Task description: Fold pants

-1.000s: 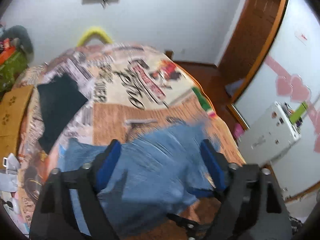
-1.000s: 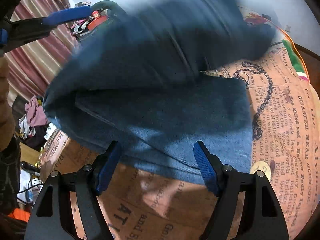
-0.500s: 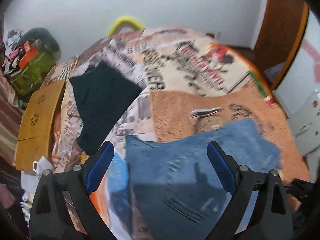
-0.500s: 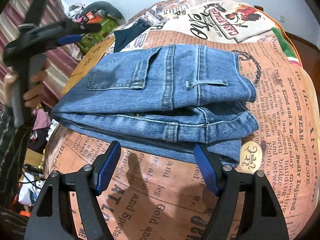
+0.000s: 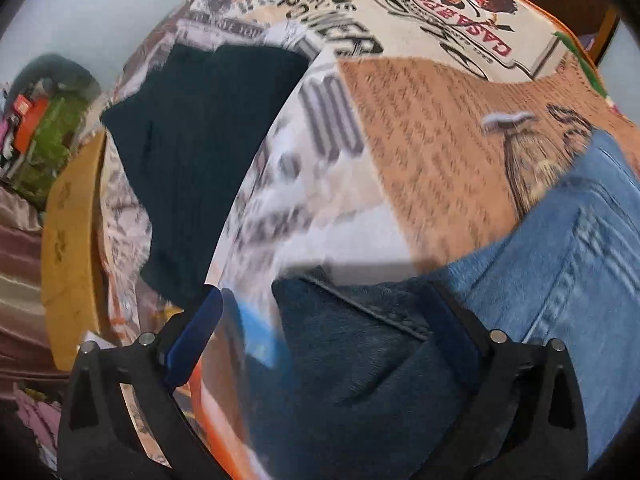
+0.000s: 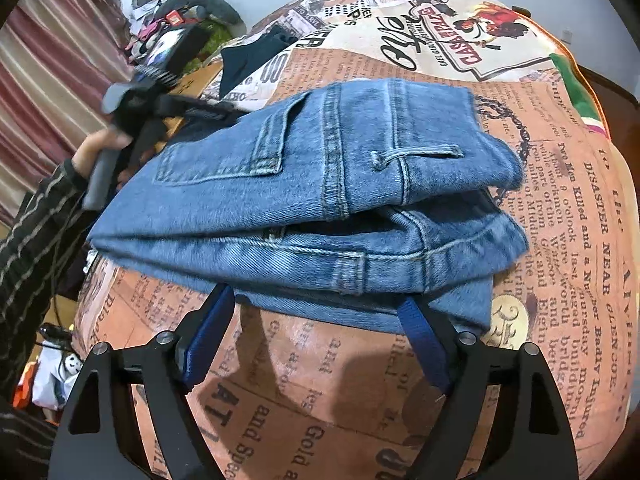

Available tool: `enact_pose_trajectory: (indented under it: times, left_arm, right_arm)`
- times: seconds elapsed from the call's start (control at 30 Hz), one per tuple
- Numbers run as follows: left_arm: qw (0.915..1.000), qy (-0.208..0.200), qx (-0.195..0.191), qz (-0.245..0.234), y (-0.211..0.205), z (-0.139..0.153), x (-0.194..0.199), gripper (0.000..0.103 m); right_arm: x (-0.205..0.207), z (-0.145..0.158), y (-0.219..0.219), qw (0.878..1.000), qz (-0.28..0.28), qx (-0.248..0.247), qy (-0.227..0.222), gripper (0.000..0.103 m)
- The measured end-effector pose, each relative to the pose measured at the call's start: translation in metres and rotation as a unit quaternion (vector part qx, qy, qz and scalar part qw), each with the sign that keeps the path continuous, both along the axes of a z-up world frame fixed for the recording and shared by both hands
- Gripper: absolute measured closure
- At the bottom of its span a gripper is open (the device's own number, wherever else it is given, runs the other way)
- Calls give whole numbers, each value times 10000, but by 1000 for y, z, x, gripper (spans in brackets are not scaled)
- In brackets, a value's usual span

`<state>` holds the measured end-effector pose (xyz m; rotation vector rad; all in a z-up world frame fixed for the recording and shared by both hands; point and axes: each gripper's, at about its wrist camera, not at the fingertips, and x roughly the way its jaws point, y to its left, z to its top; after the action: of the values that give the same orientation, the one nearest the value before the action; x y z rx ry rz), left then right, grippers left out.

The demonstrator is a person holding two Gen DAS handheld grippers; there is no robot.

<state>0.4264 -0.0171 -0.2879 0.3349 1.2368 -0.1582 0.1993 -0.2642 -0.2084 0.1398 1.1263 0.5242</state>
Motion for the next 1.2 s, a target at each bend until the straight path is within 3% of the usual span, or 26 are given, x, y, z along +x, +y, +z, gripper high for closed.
enact_pose_trajectory:
  times: [0.2, 0.37, 0.63, 0.73, 0.87, 1.0, 1.2]
  left_arm:
    - [10000, 19, -52, 18, 36, 12, -63, 2]
    - [9978, -12, -530, 396, 65, 26, -125, 1]
    - [9922, -136, -1096, 576, 62, 48, -189, 2]
    - [9921, -334, -1040, 622, 57, 55, -201, 2]
    - [9935, -715, -700, 546, 47, 73, -194, 3]
    - [9887, -1154, -715, 636, 48, 99, -167, 3]
    - [9875, -1015, -1041, 613, 39, 109, -100, 3]
  right_arm:
    - [6, 1, 10, 10000, 29, -2, -26, 21]
    - [1, 10, 15, 9996, 39, -194, -200, 22]
    - [-14, 31, -5, 9971, -129, -548, -507, 22]
    - [-12, 38, -13, 9966, -215, -524, -593, 22]
    - [-2, 52, -19, 9961, -329, -331, -744, 22]
    - [12, 65, -9, 9947, -252, -252, -965, 22]
    - [48, 59, 9, 9943, -177, -101, -1046, 22]
